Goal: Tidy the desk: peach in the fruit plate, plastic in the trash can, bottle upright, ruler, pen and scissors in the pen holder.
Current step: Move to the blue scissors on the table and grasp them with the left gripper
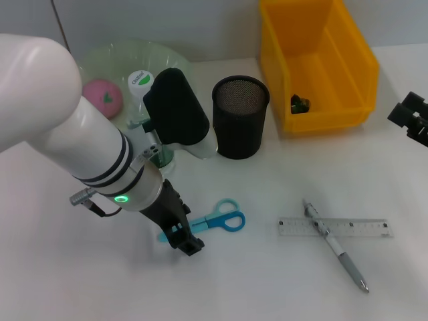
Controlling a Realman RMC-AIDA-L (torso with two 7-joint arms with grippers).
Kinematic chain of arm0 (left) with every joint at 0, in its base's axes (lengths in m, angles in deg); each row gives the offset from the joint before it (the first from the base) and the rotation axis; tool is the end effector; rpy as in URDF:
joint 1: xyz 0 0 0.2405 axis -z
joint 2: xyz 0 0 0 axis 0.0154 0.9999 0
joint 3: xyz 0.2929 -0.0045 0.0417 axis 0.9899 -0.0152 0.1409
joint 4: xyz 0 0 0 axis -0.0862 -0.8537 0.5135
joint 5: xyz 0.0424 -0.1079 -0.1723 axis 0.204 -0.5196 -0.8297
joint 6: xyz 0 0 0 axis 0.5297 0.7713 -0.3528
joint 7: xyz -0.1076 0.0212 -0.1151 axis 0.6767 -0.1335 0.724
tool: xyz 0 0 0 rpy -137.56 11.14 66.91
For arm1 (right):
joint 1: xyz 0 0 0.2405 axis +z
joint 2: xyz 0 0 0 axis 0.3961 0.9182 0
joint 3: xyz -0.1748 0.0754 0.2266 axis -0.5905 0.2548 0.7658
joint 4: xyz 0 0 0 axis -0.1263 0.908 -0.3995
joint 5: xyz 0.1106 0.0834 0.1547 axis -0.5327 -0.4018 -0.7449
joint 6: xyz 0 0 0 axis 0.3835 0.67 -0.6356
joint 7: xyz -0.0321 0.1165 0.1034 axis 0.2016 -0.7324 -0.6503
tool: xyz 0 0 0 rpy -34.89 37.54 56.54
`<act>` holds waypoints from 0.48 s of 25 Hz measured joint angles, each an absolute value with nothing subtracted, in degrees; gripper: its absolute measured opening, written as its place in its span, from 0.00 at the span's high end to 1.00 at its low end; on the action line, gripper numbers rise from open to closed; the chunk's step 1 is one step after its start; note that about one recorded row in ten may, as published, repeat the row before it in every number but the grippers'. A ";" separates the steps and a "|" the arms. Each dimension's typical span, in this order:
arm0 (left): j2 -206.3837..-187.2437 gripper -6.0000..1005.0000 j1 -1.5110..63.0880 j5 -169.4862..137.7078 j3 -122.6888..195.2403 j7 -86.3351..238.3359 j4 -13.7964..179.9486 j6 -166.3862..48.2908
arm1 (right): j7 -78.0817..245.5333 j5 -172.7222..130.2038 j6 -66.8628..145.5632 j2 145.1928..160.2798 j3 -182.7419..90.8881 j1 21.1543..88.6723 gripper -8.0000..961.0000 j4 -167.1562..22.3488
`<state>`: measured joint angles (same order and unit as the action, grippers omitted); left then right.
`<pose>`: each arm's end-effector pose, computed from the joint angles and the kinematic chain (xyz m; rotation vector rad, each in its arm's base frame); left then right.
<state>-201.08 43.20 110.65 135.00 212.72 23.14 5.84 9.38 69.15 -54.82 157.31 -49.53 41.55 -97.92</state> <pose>-0.1776 0.3686 -0.1325 -2.8967 -0.3424 0.6398 0.3530 0.2811 0.0439 -2.0847 0.8572 1.2538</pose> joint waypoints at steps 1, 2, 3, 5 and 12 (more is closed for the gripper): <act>-201.08 0.32 43.31 110.65 134.87 212.52 23.71 5.69 | 9.38 69.15 -54.82 157.31 -49.53 41.55 0.13 -97.92; -201.08 0.32 43.39 110.65 134.77 212.35 24.04 5.60 | 9.40 69.15 -54.79 157.36 -49.58 41.61 0.13 -97.92; -201.08 0.32 43.43 110.64 134.65 212.12 24.33 5.58 | 9.42 69.15 -54.77 157.40 -49.58 41.67 0.13 -97.92; -201.08 0.32 43.50 110.63 134.43 211.58 24.90 5.56 | 9.46 69.15 -54.76 157.44 -49.58 41.76 0.13 -97.92; -201.08 0.33 43.66 110.74 134.33 210.82 25.66 5.56 | 9.47 69.21 -54.69 157.68 -49.64 42.10 0.13 -97.93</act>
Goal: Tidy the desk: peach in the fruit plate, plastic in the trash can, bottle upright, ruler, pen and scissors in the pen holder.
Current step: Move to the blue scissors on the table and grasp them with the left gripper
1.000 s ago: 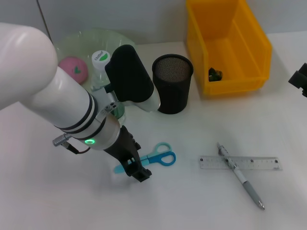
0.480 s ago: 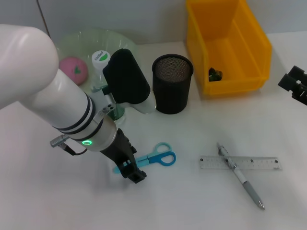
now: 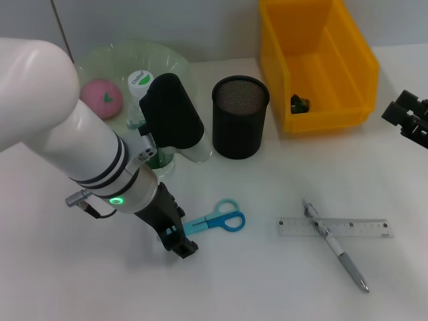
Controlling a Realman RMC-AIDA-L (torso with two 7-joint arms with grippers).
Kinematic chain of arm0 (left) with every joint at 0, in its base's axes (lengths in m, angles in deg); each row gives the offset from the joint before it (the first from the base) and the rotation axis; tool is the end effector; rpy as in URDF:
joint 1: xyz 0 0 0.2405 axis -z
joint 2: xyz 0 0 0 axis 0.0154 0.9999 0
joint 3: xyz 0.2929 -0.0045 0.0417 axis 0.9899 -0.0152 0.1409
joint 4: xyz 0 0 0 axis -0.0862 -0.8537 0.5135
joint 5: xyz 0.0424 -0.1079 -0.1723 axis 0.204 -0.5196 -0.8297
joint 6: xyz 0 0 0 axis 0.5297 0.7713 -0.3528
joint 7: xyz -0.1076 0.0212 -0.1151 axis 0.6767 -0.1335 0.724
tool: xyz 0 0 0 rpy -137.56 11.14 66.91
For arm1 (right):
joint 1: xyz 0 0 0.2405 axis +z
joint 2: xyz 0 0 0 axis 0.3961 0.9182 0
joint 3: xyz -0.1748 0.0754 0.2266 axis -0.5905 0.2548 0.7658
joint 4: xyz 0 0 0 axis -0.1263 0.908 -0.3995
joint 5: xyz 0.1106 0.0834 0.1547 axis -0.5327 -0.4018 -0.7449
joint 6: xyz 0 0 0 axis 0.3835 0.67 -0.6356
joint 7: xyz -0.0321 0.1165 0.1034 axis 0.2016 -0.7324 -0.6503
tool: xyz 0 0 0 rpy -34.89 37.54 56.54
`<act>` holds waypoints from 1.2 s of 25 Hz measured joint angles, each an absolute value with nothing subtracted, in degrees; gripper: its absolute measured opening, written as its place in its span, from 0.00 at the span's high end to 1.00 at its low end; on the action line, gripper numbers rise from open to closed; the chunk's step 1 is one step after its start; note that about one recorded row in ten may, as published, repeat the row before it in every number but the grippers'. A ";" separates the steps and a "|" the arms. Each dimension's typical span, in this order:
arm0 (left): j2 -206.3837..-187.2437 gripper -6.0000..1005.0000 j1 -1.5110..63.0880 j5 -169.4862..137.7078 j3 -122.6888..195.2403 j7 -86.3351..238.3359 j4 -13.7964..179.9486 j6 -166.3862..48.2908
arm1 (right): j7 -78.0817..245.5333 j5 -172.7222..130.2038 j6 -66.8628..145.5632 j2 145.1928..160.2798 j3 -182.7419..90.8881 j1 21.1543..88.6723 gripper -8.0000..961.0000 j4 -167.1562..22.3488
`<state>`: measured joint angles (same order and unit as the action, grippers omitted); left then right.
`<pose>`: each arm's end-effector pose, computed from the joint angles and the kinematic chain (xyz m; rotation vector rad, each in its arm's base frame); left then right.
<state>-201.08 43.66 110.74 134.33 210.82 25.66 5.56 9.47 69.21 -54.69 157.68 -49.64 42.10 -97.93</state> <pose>-0.1859 0.3709 -0.1327 -2.8999 -0.3418 0.6679 0.3492 0.2842 0.0408 -2.0920 0.8525 1.2614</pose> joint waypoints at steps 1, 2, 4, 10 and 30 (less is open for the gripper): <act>-201.08 0.33 43.67 110.75 134.33 210.76 25.67 5.58 | 9.47 69.22 -54.69 157.71 -49.65 42.13 0.13 -97.93; -201.08 0.33 43.68 110.77 134.33 210.71 25.68 5.60 | 9.47 69.23 -54.69 157.75 -49.65 42.15 0.13 -97.93; -201.08 0.33 43.68 110.81 134.33 210.48 25.69 5.66 | 9.47 69.24 -54.69 157.87 -49.65 42.20 0.13 -97.93; -201.08 0.33 43.79 110.85 134.57 209.98 25.78 5.92 | 9.47 69.24 -54.61 158.00 -49.65 42.23 0.13 -97.93; -201.08 0.55 44.71 111.53 134.83 209.93 26.51 6.49 | 9.64 69.24 -54.28 158.16 -51.16 42.40 0.13 -97.93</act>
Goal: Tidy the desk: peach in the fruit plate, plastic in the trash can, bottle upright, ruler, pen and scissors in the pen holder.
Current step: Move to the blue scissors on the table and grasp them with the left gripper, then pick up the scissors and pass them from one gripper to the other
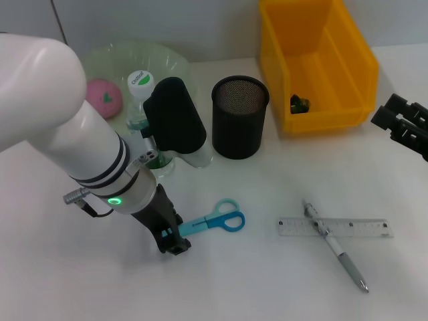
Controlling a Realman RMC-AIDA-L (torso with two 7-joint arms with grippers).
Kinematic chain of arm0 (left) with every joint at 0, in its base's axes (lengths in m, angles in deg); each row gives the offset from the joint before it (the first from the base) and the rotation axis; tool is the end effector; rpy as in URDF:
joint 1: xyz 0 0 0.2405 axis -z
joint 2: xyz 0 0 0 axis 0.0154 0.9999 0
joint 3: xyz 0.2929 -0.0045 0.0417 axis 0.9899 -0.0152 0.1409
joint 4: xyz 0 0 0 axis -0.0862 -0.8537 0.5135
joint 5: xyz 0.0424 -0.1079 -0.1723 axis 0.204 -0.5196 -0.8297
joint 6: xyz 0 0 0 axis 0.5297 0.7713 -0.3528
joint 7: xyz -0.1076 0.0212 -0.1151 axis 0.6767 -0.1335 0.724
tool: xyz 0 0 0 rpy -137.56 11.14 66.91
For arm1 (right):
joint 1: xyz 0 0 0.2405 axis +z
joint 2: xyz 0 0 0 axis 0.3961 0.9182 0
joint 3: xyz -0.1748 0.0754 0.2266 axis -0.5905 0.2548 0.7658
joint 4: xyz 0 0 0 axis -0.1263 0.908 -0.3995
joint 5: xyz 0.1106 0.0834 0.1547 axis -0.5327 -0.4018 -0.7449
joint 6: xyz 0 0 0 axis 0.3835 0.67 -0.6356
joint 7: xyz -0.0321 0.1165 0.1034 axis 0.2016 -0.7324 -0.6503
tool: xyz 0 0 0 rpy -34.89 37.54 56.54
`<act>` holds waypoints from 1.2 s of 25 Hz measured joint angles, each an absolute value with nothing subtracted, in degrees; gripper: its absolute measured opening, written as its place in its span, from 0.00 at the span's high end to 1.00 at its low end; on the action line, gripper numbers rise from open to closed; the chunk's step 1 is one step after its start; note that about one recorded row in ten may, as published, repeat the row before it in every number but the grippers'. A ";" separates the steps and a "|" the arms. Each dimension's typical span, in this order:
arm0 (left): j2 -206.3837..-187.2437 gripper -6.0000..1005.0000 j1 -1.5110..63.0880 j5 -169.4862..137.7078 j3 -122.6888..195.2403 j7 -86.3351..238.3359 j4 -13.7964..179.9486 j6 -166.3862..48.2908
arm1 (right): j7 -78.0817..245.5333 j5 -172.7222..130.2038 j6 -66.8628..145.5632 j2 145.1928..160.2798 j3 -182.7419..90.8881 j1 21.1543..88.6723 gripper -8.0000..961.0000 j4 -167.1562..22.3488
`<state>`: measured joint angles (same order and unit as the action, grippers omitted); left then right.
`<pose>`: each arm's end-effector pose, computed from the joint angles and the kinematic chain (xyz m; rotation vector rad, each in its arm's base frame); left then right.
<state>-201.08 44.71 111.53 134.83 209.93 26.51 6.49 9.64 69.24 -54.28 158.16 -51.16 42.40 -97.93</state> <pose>-0.1865 0.3713 -0.1328 -2.9052 -0.2990 0.7213 0.3451 0.2859 0.0334 -2.1201 0.8566 1.2583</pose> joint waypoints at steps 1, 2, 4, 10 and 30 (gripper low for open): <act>-201.08 0.55 44.71 111.53 134.83 209.93 26.51 6.49 | 9.76 69.24 -54.28 158.16 -51.16 42.41 0.13 -97.93; -201.08 0.56 44.95 111.86 134.89 209.44 26.64 6.86 | 9.81 69.24 -54.29 158.16 -51.16 42.41 0.13 -97.93; -201.08 0.56 45.06 111.92 134.91 209.38 26.65 6.98 | 9.83 69.24 -54.28 158.16 -51.15 42.41 0.13 -97.93; -201.07 0.56 45.22 112.05 134.93 208.82 27.00 7.07 | 9.86 69.23 -54.29 158.20 -51.14 42.53 0.13 -97.93; -201.08 0.74 45.39 113.32 135.41 207.84 27.74 6.33 | 9.88 69.23 -54.13 158.86 -51.19 43.03 0.13 -97.84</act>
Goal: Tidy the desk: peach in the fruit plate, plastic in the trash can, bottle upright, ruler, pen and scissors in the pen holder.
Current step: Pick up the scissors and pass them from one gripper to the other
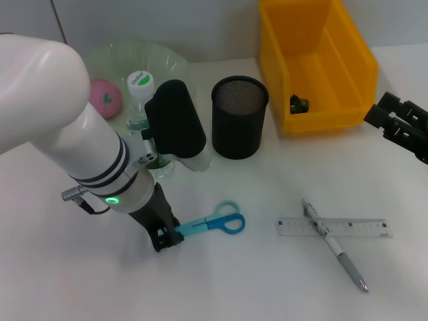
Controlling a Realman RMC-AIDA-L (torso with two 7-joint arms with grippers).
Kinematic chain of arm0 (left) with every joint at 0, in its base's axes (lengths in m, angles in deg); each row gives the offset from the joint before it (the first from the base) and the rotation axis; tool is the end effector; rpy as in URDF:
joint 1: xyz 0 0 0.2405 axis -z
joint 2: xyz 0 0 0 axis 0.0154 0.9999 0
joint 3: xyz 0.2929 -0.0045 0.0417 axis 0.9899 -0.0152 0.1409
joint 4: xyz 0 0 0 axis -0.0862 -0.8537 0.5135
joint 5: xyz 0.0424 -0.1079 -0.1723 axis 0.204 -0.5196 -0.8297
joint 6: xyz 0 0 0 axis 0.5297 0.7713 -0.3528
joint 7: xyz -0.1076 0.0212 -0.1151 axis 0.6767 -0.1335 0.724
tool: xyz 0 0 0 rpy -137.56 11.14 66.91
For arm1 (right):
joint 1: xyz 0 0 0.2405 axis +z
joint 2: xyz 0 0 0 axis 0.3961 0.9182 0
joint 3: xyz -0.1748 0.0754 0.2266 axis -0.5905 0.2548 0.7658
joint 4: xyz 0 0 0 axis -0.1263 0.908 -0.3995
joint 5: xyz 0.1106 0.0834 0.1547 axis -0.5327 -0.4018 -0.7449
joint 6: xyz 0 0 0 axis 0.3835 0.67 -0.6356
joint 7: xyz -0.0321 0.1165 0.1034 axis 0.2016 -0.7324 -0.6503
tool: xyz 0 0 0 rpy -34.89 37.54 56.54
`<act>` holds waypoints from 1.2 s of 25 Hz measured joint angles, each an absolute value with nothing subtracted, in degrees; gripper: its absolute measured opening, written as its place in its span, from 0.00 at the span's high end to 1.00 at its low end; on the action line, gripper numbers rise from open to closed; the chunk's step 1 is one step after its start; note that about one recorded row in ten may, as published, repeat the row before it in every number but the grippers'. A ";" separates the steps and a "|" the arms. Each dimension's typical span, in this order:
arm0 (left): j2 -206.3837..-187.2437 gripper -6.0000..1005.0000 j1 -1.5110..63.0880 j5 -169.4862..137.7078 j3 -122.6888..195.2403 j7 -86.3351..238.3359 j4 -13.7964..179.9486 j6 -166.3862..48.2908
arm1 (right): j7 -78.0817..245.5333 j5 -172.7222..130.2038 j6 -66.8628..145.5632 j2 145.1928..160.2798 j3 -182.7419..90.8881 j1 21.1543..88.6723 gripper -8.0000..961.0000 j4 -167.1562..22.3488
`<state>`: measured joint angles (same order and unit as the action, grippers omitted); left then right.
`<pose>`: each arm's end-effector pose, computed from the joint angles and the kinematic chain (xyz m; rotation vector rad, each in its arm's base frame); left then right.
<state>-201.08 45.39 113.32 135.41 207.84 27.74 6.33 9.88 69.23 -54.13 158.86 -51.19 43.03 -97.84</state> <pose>-0.1917 0.3741 -0.1323 -2.8951 -0.2232 0.7838 0.3397 0.2890 0.0279 -2.1247 0.8521 1.2735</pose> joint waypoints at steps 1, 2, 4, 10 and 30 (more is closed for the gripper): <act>-201.08 0.75 45.36 113.32 135.42 207.84 27.73 6.35 | 9.88 69.23 -54.12 158.87 -51.20 43.03 0.13 -97.84; -201.07 0.77 45.30 113.36 135.42 207.85 27.57 6.43 | 9.88 69.23 -54.12 158.87 -51.21 43.02 0.13 -97.84; -201.07 0.80 45.07 113.57 135.43 208.03 26.89 6.81 | 9.88 69.20 -54.11 158.87 -51.22 43.03 0.13 -97.83; -200.98 0.80 44.58 113.74 134.91 208.61 25.02 8.10 | 9.77 68.77 -54.11 158.87 -50.86 43.02 0.13 -97.65; -200.65 0.79 37.32 113.23 130.05 211.60 2.02 9.70 | 19.95 54.39 -59.71 159.21 -50.27 37.65 0.13 -78.10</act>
<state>-200.65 37.32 113.23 130.05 211.60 2.02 9.70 19.95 54.39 -59.71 159.21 -50.27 37.65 -78.10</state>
